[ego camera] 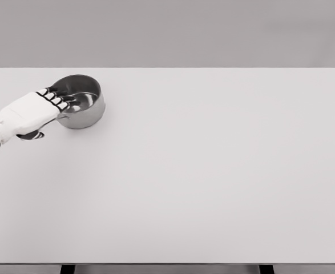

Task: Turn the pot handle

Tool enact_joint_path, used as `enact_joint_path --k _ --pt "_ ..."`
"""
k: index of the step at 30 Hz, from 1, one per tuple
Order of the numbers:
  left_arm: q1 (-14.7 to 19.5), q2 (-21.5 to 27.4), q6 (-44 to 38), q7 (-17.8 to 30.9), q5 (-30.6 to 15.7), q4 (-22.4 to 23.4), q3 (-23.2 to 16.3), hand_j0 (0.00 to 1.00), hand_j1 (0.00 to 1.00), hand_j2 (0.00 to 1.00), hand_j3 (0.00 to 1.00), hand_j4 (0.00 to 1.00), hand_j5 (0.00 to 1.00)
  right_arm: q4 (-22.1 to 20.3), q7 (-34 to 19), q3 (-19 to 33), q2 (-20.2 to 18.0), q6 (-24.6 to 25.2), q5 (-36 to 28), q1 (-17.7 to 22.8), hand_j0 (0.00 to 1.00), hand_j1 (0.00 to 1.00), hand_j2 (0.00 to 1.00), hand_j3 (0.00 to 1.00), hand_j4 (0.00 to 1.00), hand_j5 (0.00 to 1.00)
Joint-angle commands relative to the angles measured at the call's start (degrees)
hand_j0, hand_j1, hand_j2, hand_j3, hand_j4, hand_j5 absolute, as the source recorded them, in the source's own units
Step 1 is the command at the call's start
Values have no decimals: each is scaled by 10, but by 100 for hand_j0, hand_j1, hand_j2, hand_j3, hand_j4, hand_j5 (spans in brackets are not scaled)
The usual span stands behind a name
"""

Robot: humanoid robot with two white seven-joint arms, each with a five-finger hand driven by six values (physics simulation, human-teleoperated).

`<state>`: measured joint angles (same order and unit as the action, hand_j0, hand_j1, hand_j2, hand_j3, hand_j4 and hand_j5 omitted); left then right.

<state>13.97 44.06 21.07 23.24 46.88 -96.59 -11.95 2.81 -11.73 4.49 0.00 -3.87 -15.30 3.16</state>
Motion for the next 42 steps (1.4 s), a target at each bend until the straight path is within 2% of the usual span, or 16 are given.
enact_joint_path --k 1,9,21,27,35,42 --pt "0 1 -1 0 -1 6 4 100 100 100 100 100 100 0 0 0 0 0 0 0 100 100 100 100 100 100" --pt "2 1 -1 0 -1 16 13 100 100 100 100 100 100 0 0 0 0 -1 0 0 100 100 100 100 100 100" --pt "10 1 -1 0 -1 57 19 100 100 100 100 100 100 0 0 0 0 0 0 0 100 100 100 100 100 100" --pt "30 1 -1 0 -1 85 18 100 100 100 100 100 100 0 0 0 0 0 0 0 100 100 100 100 100 100" --pt "33 -1 -1 -1 -1 114 26 100 100 100 100 100 100 0 0 0 0 0 0 0 100 100 100 100 100 100" --pt "57 -6 -1 -1 -1 150 26 100 100 100 100 100 100 0 0 0 0 0 0 0 100 100 100 100 100 100"
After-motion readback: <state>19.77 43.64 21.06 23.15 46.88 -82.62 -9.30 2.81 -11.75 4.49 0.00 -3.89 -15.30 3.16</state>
